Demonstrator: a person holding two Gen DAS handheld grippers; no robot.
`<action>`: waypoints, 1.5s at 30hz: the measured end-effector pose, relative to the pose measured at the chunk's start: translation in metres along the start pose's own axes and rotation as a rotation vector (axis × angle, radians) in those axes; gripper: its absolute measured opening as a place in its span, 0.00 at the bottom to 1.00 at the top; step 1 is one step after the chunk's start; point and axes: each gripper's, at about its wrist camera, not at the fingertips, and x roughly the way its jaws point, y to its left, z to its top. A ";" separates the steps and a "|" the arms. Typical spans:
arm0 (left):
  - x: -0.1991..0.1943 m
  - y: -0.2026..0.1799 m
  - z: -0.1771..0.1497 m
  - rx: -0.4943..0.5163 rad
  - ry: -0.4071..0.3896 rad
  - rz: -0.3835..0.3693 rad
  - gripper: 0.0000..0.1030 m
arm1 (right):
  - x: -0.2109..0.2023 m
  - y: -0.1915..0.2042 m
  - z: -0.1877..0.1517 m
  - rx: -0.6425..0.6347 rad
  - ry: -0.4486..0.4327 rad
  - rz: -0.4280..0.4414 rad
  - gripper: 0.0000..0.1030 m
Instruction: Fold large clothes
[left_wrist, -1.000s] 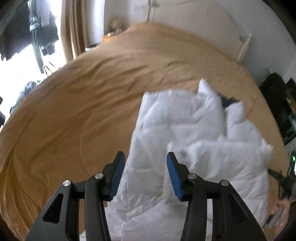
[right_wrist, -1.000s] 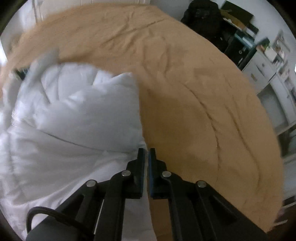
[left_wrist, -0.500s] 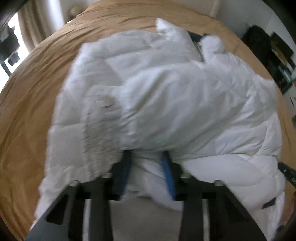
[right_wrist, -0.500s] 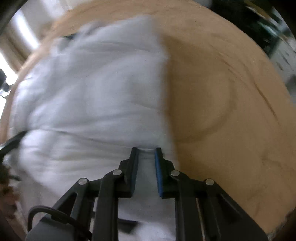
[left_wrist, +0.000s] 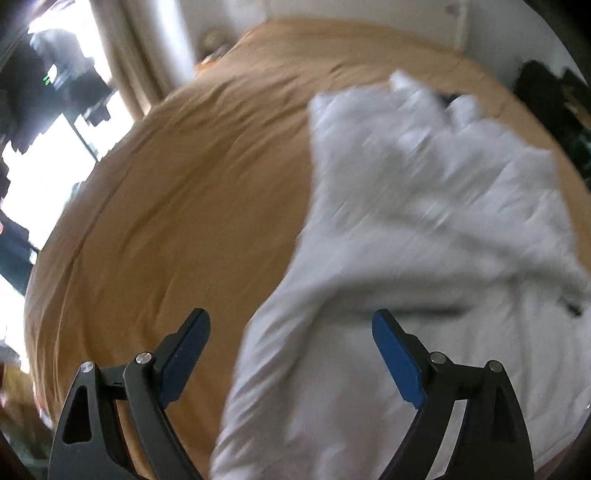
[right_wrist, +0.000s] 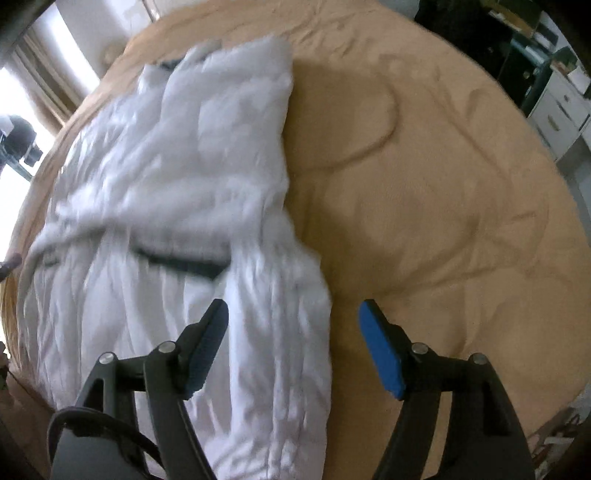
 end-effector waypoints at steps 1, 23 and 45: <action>0.006 0.012 -0.010 -0.036 0.031 -0.025 0.87 | 0.001 0.000 -0.007 0.006 0.010 0.014 0.71; 0.003 0.046 -0.069 -0.138 0.172 -0.239 0.15 | -0.046 -0.010 -0.070 0.130 -0.035 0.271 0.10; -0.007 0.024 -0.090 -0.161 0.230 -0.200 0.17 | -0.025 -0.003 -0.138 0.182 0.012 0.233 0.16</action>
